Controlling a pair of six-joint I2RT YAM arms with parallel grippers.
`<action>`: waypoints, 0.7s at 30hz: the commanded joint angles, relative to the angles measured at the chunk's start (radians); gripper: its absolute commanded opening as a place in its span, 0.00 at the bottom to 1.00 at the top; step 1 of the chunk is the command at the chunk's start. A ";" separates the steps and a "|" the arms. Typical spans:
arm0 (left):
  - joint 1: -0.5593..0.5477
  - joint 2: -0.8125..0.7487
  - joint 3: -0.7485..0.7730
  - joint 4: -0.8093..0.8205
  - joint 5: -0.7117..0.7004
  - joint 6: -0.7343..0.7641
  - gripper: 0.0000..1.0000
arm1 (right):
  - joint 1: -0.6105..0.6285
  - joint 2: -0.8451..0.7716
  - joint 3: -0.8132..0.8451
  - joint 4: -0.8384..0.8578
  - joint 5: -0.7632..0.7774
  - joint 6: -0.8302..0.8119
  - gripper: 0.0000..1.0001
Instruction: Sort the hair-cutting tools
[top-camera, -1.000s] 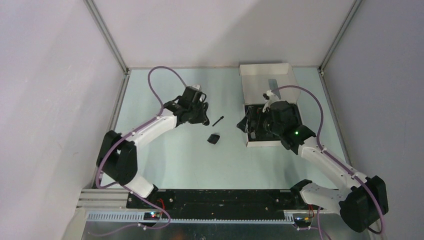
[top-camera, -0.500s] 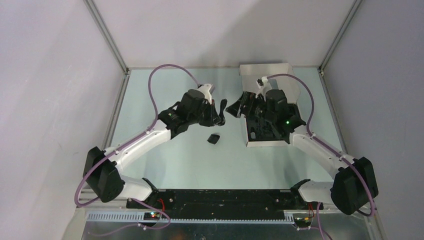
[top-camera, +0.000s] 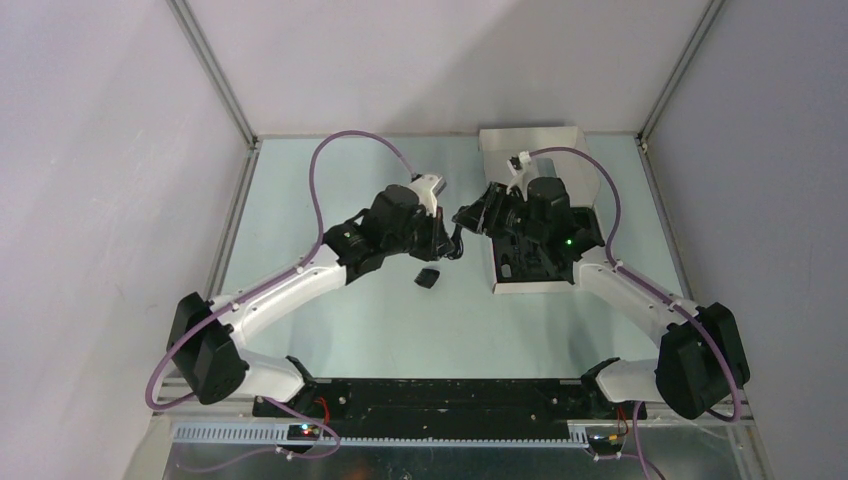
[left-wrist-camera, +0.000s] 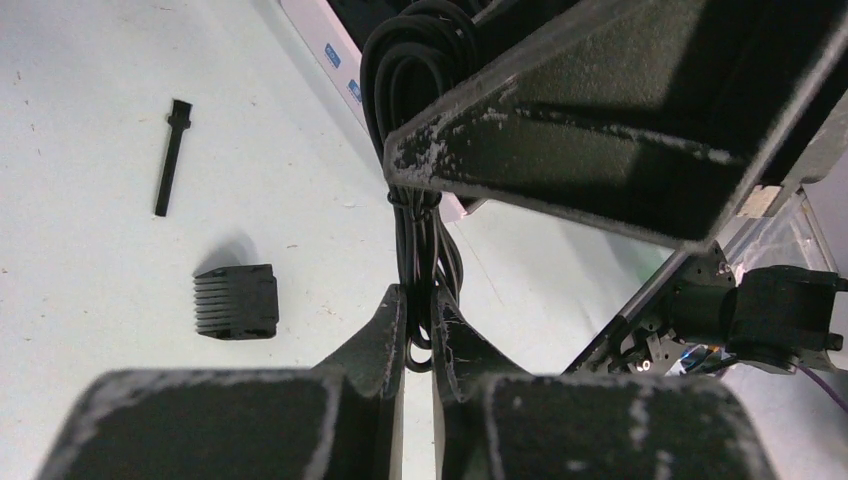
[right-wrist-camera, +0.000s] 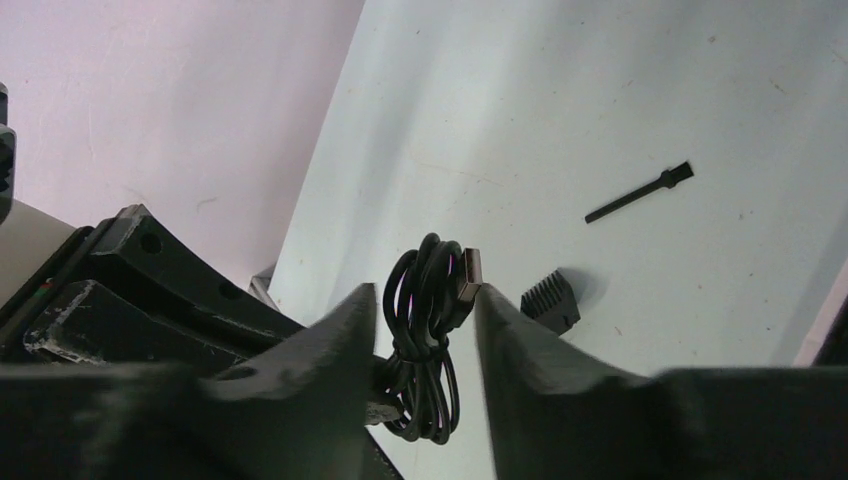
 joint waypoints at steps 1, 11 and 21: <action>-0.007 -0.024 0.004 0.025 -0.009 0.041 0.12 | -0.009 0.001 0.039 0.038 -0.018 0.006 0.38; -0.006 -0.088 -0.015 0.026 -0.208 0.066 0.66 | -0.025 -0.025 0.039 -0.030 0.019 -0.007 0.00; 0.224 -0.258 -0.072 -0.015 -0.343 0.067 0.99 | -0.132 -0.033 0.039 -0.168 0.230 0.014 0.00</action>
